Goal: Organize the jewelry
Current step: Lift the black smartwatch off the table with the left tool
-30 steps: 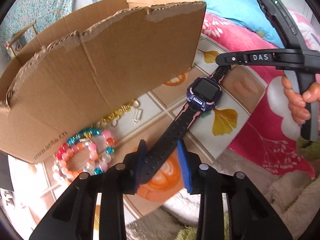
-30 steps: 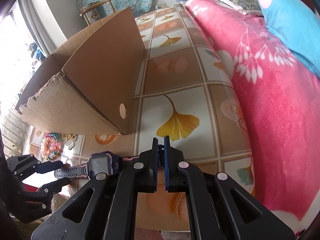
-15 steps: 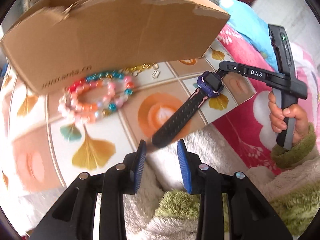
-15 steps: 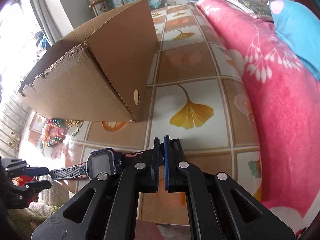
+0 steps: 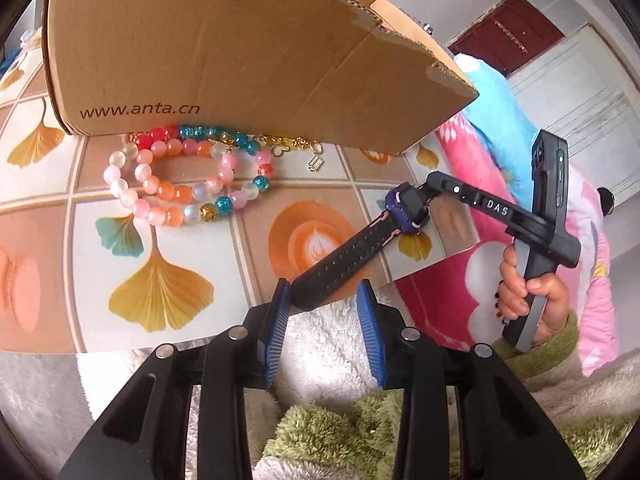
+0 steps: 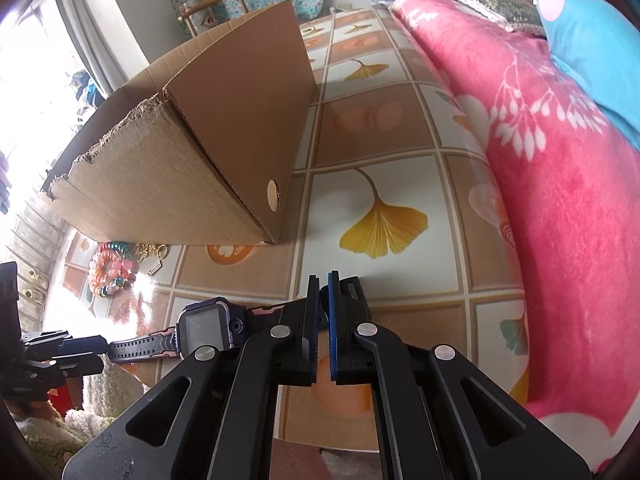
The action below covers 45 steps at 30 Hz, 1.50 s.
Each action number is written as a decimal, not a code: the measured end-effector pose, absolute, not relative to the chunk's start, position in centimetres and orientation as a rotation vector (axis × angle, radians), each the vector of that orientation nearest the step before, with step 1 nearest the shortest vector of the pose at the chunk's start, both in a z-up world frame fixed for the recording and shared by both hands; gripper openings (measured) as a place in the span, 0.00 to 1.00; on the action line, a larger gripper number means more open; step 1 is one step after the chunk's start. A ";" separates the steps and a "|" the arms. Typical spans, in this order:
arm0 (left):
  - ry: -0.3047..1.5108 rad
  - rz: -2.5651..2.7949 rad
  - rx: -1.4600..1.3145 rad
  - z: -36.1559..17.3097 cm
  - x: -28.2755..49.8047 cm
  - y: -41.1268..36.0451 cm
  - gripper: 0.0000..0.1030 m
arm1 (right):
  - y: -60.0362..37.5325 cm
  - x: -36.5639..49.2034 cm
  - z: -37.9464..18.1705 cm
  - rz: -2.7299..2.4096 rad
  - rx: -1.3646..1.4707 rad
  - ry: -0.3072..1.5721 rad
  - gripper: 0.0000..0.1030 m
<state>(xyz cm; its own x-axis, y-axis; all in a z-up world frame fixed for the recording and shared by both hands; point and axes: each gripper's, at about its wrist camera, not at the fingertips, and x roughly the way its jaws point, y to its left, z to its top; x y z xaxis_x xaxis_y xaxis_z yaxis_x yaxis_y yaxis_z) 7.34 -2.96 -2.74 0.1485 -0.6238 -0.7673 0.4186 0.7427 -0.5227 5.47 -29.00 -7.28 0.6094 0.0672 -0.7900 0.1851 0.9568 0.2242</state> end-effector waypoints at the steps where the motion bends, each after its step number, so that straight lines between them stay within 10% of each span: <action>1: 1.209 -0.762 -0.220 -2.8 7.5 -2.9 0.33 | -29.1 5.5 -7.3 -0.069 0.297 0.916 0.02; 14: 1.231 -0.857 -0.358 -3.5 6.9 -4.6 0.33 | -29.0 5.1 -7.3 -0.069 0.305 0.904 0.02; 27: 1.081 -0.653 0.123 -2.5 7.0 -9.6 0.32 | -29.2 5.0 -7.3 -0.062 0.319 0.901 0.02; 34: 0.957 -0.560 0.387 -2.9 6.0 -11.3 0.11 | -30.1 5.0 -7.3 -0.038 0.392 0.903 0.02; 45: 0.884 -0.534 0.508 -3.4 5.3 -11.4 0.03 | -30.2 4.3 -6.2 -0.089 0.368 0.894 0.00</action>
